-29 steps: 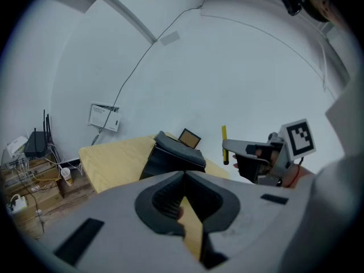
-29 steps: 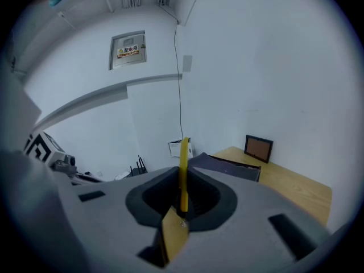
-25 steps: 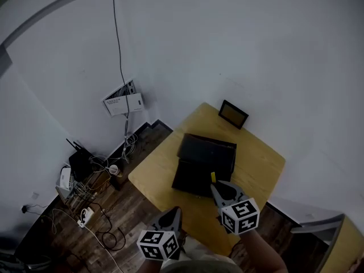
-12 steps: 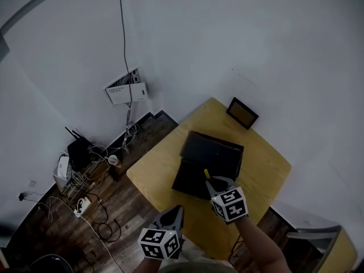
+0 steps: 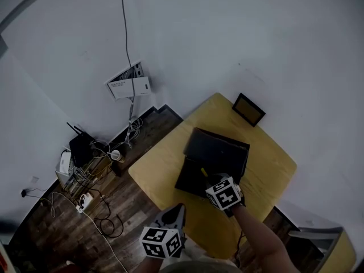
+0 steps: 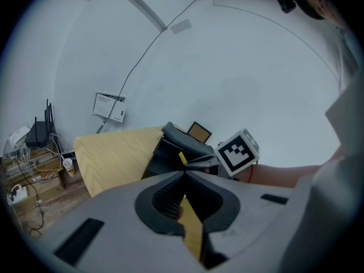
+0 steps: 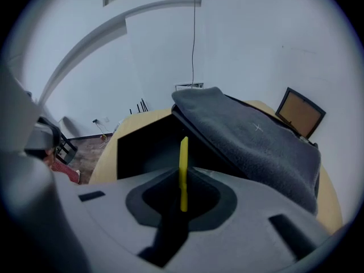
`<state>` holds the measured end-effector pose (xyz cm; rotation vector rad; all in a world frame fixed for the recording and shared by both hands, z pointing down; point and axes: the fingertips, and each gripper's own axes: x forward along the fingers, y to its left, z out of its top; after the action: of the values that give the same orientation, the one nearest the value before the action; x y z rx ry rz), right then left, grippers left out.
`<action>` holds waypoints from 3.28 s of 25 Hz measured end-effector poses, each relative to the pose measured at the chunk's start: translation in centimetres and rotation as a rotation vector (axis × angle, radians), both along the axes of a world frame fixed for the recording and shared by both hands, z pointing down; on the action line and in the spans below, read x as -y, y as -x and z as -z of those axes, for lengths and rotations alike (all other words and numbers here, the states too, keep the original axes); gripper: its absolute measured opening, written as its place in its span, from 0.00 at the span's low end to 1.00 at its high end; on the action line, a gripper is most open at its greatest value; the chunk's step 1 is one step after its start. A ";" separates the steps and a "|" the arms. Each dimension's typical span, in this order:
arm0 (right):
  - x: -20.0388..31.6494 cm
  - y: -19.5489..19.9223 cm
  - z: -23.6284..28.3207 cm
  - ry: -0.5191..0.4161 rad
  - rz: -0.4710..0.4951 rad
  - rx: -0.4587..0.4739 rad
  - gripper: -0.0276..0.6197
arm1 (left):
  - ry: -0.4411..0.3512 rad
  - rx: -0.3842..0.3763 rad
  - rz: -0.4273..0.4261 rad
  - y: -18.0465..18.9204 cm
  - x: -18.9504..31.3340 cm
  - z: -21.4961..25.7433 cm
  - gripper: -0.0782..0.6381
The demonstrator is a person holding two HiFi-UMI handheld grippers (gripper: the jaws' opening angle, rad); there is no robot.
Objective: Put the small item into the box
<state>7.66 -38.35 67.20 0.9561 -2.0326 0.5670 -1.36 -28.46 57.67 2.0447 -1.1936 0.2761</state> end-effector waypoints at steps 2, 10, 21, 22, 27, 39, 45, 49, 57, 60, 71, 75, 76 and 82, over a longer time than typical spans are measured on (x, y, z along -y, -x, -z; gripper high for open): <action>0.0 0.1 -0.8 0.026 0.011 -0.021 0.10 | -0.001 0.000 -0.001 0.0 0.1 0.0 0.11; 0.0 0.3 -2.9 0.080 0.019 -0.050 0.10 | -0.002 0.001 -0.003 0.5 -0.2 0.1 0.12; 0.2 0.0 -2.5 0.045 -0.023 -0.070 0.18 | -0.015 -0.005 -0.002 1.0 -1.2 0.7 0.12; 0.1 -0.1 -2.3 0.037 -0.034 -0.067 0.21 | -0.018 -0.005 -0.004 1.0 -1.4 0.8 0.11; -0.6 0.0 -1.2 0.011 -0.044 -0.045 0.21 | -0.029 -0.010 -0.007 1.6 -2.3 1.3 0.11; -3.9 0.4 3.9 -0.119 -0.128 -0.032 0.20 | -0.076 -0.017 -0.036 2.7 -5.8 3.0 0.11; -7.6 0.3 7.4 -0.202 -0.219 0.037 0.16 | -0.094 -0.012 -0.051 3.5 -8.6 3.3 0.11; -11.0 0.5 9.6 -0.253 -0.269 0.094 0.12 | -0.109 -0.015 -0.057 4.0 -10.4 3.9 0.12; -18.2 0.4 13.8 -0.356 -0.370 0.172 0.06 | -0.138 -0.025 -0.065 4.5 -13.9 4.7 0.12; -20.4 0.2 14.9 -0.382 -0.392 0.183 0.05 | -0.147 -0.026 -0.067 4.7 -15.0 5.0 0.11; -26.9 0.6 17.7 -0.441 -0.448 0.280 0.05 | -0.171 -0.038 -0.088 5.0 -18.6 5.9 0.12; -28.7 1.4 18.8 -0.464 -0.445 0.306 0.05 | -0.175 -0.041 -0.103 5.1 -19.8 6.0 0.12; -29.0 1.5 19.0 -0.469 -0.443 0.307 0.05 | -0.176 -0.041 -0.106 5.1 -20.0 6.0 0.11; -30.5 2.1 19.7 -0.483 -0.442 0.318 0.05 | -0.171 -0.043 -0.116 5.4 -21.2 5.9 0.11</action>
<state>5.59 -7.81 47.54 1.7237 -2.3034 0.4848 -6.74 -7.26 51.78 2.2605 -1.1068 0.1897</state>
